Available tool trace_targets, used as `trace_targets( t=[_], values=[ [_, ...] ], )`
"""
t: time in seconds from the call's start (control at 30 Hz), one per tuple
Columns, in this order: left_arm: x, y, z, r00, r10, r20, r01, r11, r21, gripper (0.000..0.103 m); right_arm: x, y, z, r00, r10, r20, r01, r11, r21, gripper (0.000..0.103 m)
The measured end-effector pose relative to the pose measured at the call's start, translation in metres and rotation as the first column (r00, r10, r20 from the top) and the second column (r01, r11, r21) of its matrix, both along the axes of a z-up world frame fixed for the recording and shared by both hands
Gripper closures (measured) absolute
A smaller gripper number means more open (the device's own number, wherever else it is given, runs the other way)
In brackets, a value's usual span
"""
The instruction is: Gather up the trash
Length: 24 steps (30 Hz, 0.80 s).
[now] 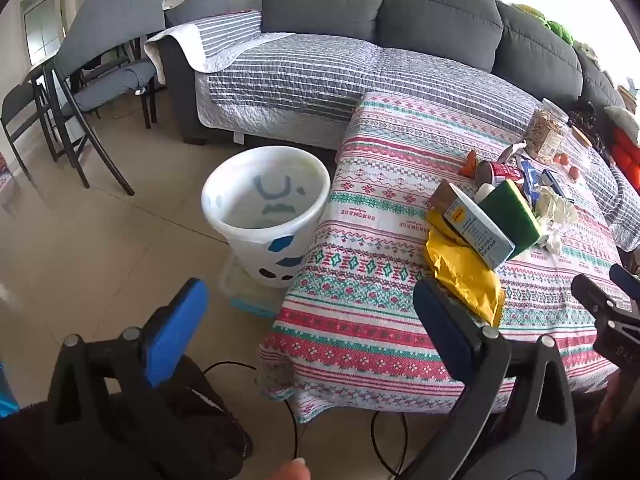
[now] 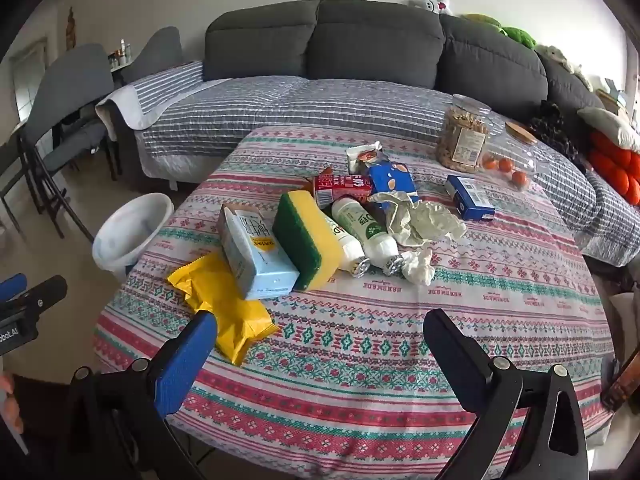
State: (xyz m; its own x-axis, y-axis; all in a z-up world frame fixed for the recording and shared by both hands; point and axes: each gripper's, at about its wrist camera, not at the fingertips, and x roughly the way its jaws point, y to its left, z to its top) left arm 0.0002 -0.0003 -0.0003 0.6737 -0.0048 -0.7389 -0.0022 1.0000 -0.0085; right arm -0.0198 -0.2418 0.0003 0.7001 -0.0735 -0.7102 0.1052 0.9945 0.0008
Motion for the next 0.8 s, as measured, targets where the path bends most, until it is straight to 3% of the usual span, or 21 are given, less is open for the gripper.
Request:
trace_targets(
  t=[0.17, 0.3, 0.8],
  values=[
    [0.0, -0.013, -0.004, 1.0, -0.009, -0.021, 0.01, 0.999, 0.042, 0.001, 0.009, 0.0, -0.004, 1.0, 0.014, -0.023, -0.014, 1.0, -0.012, 0.0],
    [0.001, -0.003, -0.003, 1.0, -0.018, -0.024, 0.018, 1.0, 0.008, 0.001, 0.008, 0.009, -0.007, 1.0, 0.009, -0.005, -0.009, 0.999, -0.034, 0.0],
    [-0.001, -0.002, -0.005, 1.0, -0.004, -0.007, 0.004, 1.0, 0.027, 0.001, 0.002, 0.007, -0.002, 1.0, 0.012, 0.013, -0.012, 1.0, -0.022, 0.0]
  ],
)
